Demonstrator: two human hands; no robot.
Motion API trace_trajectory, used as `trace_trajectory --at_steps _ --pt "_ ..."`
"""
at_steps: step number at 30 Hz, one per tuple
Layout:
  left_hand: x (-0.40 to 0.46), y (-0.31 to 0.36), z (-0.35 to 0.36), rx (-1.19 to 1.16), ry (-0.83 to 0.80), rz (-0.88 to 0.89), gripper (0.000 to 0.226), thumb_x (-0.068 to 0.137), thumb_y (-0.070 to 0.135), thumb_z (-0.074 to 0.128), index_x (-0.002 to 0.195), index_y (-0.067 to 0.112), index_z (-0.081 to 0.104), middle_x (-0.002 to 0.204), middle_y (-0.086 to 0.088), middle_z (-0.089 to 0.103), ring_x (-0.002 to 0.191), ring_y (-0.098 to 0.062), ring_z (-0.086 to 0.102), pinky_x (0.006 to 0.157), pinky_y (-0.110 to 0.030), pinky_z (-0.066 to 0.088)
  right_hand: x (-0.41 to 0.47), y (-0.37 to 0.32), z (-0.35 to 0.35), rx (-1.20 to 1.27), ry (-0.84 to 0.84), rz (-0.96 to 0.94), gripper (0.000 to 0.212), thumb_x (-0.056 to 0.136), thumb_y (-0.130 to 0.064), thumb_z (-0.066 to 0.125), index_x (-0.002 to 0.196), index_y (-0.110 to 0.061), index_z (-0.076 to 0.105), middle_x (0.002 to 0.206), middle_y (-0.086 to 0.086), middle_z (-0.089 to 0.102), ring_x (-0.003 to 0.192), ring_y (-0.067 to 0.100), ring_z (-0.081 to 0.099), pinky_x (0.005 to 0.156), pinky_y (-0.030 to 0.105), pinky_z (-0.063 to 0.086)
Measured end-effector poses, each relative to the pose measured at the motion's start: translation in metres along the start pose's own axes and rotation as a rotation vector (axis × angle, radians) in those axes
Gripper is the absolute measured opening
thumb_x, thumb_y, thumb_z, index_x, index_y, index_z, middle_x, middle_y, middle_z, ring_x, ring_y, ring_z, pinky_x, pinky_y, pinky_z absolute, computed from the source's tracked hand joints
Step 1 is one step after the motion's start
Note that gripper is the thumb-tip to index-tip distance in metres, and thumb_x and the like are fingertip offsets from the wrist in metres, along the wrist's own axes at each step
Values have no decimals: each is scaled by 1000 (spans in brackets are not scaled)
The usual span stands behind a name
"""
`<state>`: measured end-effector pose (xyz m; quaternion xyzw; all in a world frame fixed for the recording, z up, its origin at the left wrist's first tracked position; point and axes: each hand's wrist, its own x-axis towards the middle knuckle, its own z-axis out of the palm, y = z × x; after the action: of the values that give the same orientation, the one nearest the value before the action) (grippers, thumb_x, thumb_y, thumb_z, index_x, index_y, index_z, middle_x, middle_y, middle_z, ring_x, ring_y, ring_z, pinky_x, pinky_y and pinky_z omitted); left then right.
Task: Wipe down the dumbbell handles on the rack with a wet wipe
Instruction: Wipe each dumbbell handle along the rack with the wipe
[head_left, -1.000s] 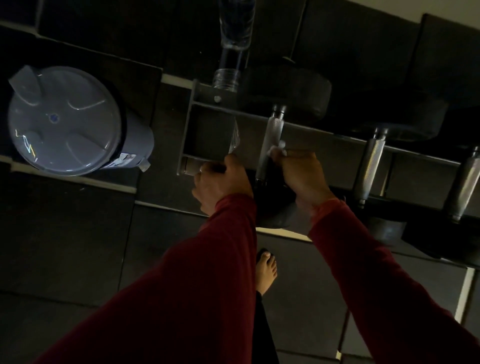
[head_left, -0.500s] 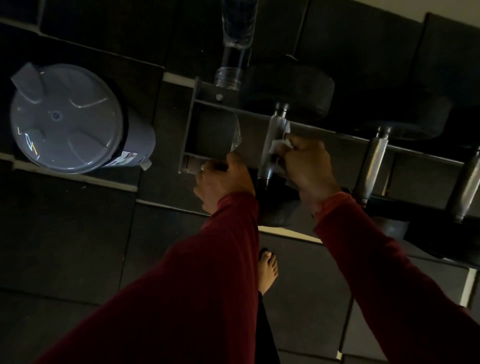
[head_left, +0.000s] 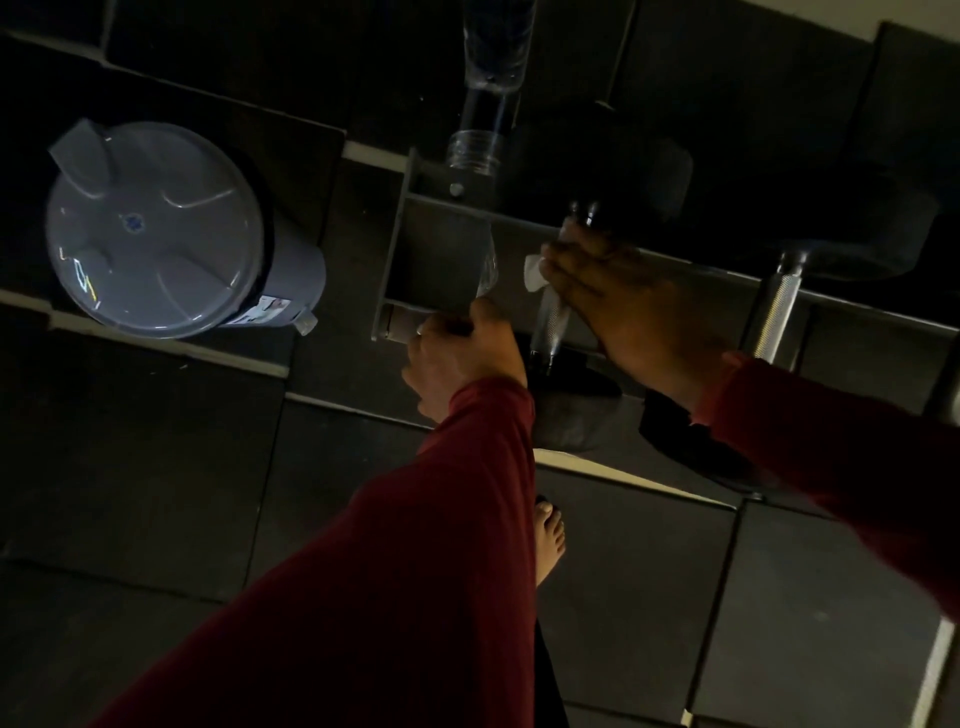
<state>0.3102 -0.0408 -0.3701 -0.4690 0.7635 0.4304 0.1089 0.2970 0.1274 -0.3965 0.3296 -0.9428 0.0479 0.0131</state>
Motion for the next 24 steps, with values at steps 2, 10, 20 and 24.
trace_trajectory --at_steps 2,10,20,24 --pt "-1 1 0 16 16 -1 59 55 64 30 79 25 67 98 0 68 97 -24 60 91 -51 47 -11 2 10 -80 -103 -86 47 101 -8 35 148 -6 42 154 15 40 146 33 29 119 49 29" --pt "-2 2 1 17 40 -1 56 57 61 33 77 23 67 93 -1 68 95 -25 60 90 -51 47 13 37 -23 -122 -86 -293 50 95 -1 36 143 3 46 148 21 46 139 40 40 114 50 36" --pt "-1 1 2 17 22 -9 46 61 61 38 79 27 63 97 1 67 97 -24 60 90 -50 47 16 32 -18 -87 -152 -278 57 89 -1 63 144 -2 48 149 16 48 141 36 40 116 50 34" --pt "-3 3 1 14 17 -15 55 58 65 35 83 27 66 96 2 67 97 -23 60 90 -51 47 1 7 0 -4 -267 -148 46 104 -26 33 146 -16 48 154 8 43 146 31 34 115 54 34"
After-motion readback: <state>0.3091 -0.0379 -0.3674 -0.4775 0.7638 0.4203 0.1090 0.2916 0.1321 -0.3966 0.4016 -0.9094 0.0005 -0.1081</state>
